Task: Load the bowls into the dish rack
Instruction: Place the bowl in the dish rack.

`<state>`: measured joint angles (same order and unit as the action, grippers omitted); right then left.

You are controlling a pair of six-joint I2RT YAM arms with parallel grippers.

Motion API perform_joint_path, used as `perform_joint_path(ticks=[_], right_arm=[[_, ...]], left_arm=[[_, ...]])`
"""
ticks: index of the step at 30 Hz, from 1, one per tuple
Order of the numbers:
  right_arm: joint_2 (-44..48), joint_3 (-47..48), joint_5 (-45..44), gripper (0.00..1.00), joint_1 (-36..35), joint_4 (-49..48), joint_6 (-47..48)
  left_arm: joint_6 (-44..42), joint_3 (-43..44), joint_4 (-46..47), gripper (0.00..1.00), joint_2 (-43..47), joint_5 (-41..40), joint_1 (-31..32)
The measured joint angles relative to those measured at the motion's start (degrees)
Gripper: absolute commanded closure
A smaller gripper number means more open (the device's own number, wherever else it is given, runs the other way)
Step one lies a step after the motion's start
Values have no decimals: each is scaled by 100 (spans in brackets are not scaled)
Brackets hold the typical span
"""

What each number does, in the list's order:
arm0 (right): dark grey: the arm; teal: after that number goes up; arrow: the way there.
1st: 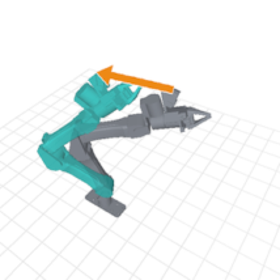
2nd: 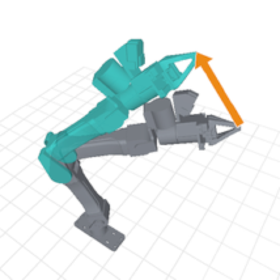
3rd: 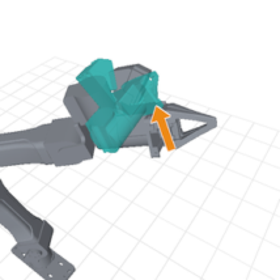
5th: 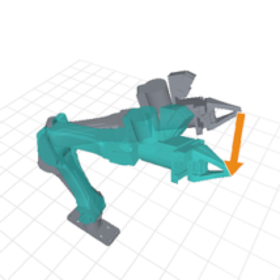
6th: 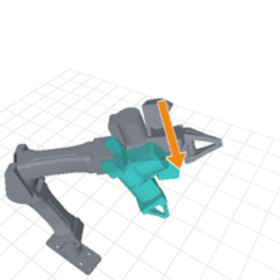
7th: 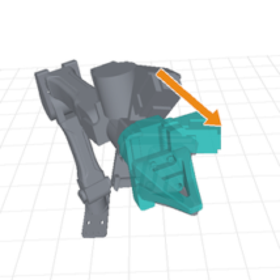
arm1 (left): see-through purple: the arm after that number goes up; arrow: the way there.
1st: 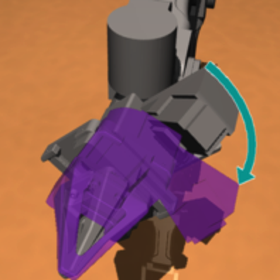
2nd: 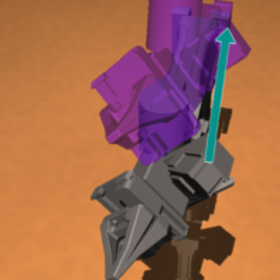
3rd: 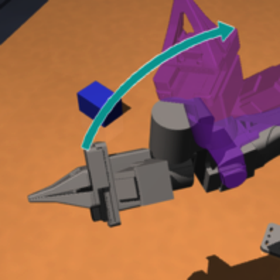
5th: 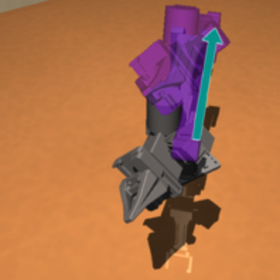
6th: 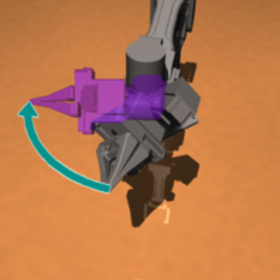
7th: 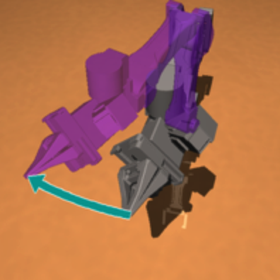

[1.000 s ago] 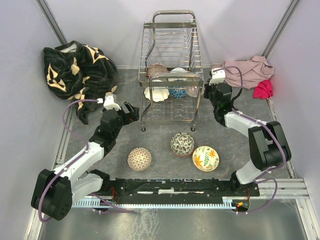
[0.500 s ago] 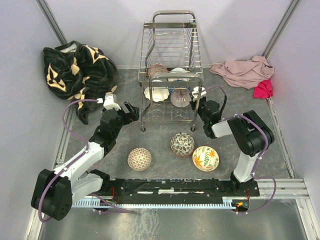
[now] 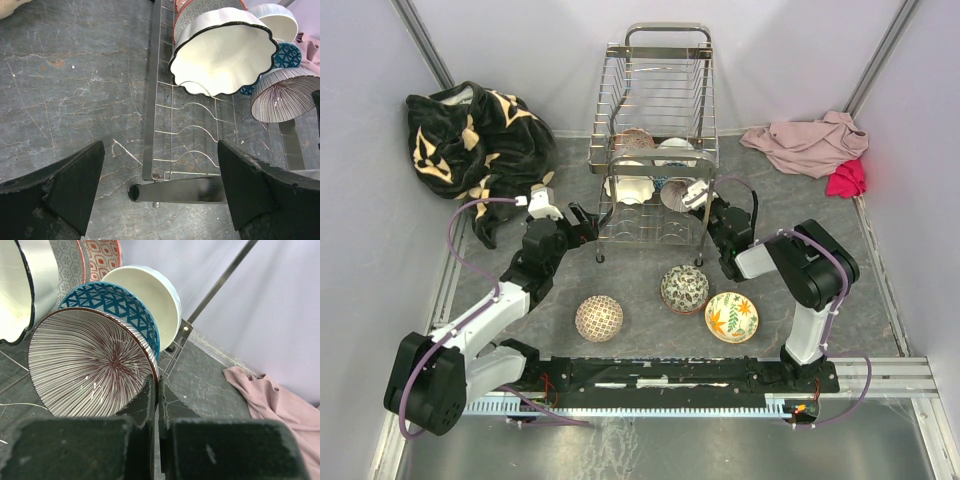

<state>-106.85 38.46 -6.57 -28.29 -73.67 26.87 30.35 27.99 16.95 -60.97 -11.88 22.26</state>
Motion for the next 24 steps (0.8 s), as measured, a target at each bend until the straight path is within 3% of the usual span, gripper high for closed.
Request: perform_joint_path(ticks=[15,22,24], right_arm=[[-192,-2,695,100,-9,-304,645],[-199,-140,1069,81,-11,-317,643],[-201,-223,1163,70,-15,-299,645]], left_arm=[[0,0,149,1,-42,-2,-2],[2,0,179,1,-42,-15,-7],[2,0,192,1,-39,-17,-13]])
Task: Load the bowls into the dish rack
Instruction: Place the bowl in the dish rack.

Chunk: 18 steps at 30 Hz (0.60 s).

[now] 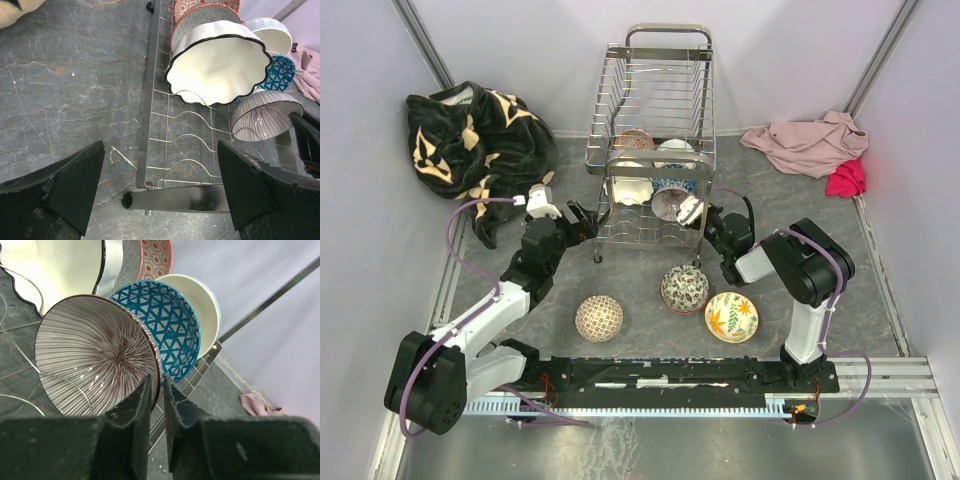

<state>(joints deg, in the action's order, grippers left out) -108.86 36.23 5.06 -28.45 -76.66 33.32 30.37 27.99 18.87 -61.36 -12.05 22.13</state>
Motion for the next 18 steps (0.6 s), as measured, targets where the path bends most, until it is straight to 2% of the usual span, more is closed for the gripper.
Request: perform_joint_path(ticks=[4,12,15,18], right_arm=[[0,-83,22,50,0,0,-7],[57,-181,-278,25,-28,46,-372],[304,-186,-702,23,-83,225,-802],[839,-24,-1128,23,-120,1097,-1381]], left_arm=[[0,0,13,1,-2,4,-2],[-2,7,-7,1,11,4,-2],[-4,44,-129,1,59,-11,-2],[-7,107,-308,1,131,-28,9]])
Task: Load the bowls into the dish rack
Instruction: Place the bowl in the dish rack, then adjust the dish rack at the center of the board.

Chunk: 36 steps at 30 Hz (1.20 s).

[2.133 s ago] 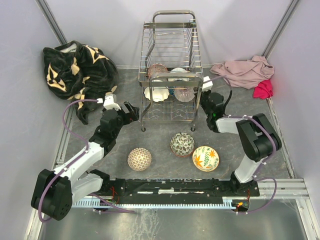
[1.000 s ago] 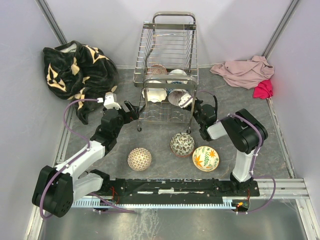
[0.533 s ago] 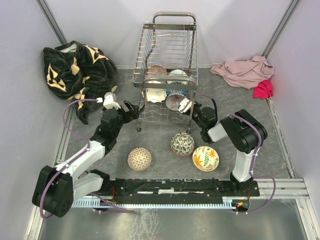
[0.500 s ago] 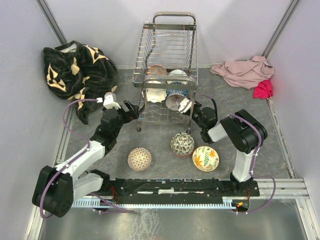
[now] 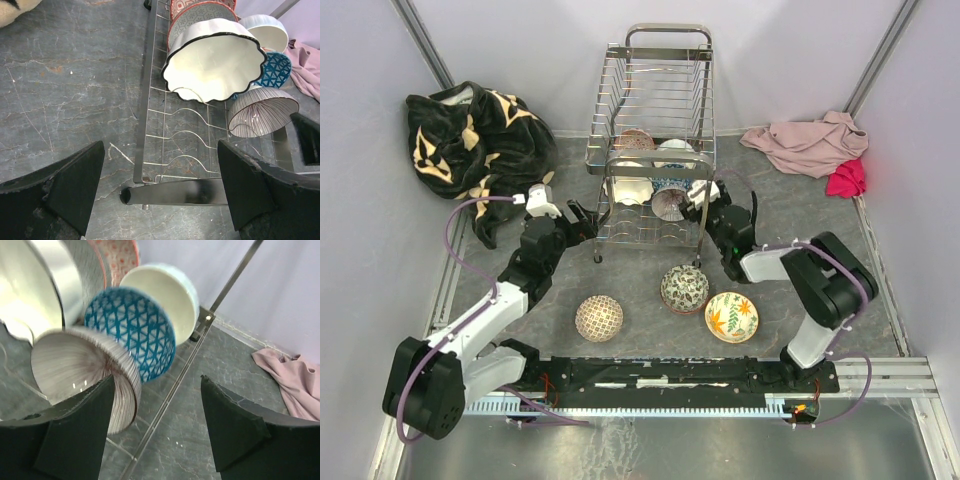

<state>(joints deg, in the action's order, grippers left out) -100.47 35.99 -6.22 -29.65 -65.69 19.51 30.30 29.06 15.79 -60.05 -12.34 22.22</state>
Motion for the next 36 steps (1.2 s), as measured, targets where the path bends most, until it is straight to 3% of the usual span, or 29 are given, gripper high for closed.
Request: perform_joint_path(ticks=[9,17,24,28,36], right_arm=[[1106,905,-590,19,107,3331,-1672],[1950,1788,-584,15,1086,5923,-3320],[2188,2503,-553,6,1451,7960,-4371],[2514,2398,-496,2,1460,8865,-4627],[4454,1209,-376,4,1458,9573,-4948]], left_arm=[[0,70,-326,1,188,-55,-4],[9,223,-767,1,382,-59,-400],[168,249,-1082,1,898,74,-551],[293,262,-1364,1,1290,243,-551],[385,520,-2306,1,1969,911,-551]])
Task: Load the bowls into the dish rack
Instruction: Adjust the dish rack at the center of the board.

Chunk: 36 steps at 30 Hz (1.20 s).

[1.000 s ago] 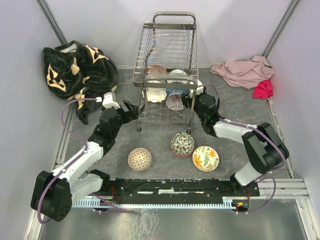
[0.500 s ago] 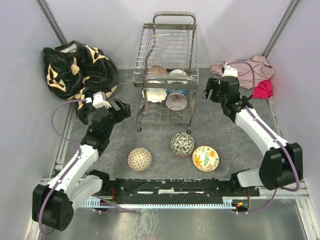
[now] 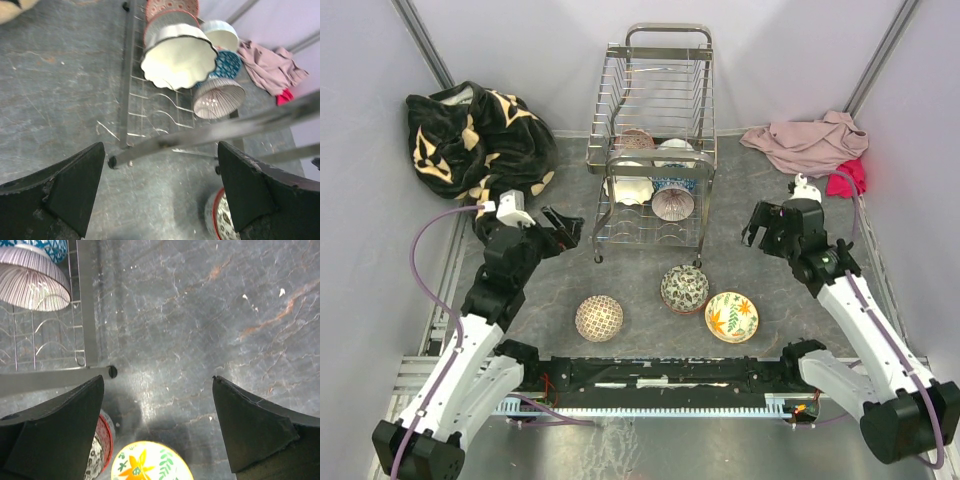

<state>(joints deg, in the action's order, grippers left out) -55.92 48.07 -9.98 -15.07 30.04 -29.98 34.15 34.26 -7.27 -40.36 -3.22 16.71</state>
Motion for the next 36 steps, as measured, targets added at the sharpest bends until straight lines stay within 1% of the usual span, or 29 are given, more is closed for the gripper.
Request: perform_joint_path(ticks=[3,9,13,16,20,25,30,31,34,36], right_arm=[[304,-203,92,6,2,160,-81],[457,-376,116,7,2,476,-181],[533,-393,109,7,2,529,-192],[509,-396,118,7,2,511,-192],[315,-396,146,7,2,391,-170],[-133,-396,151,7,2,212,-61],[-356,-402,195,7,2,-92,-15],[-385,-417,216,8,2,-175,-17],[-533,-505,385,16,2,-422,-44],[-627,-518,588,16,0,-481,-57]], left_arm=[[9,31,-330,1,234,393,0],[11,72,-986,1,627,1091,15],[55,72,-1368,1,907,1296,57],[107,70,-1578,1,994,1300,68],[289,-13,-1803,1,918,1300,81],[590,-160,-2041,1,542,1436,103],[737,-249,-2400,1,236,1589,234],[774,-302,-2468,1,219,1624,256],[863,-437,-2671,1,140,1792,275],[1010,-601,-2675,1,116,1910,280]])
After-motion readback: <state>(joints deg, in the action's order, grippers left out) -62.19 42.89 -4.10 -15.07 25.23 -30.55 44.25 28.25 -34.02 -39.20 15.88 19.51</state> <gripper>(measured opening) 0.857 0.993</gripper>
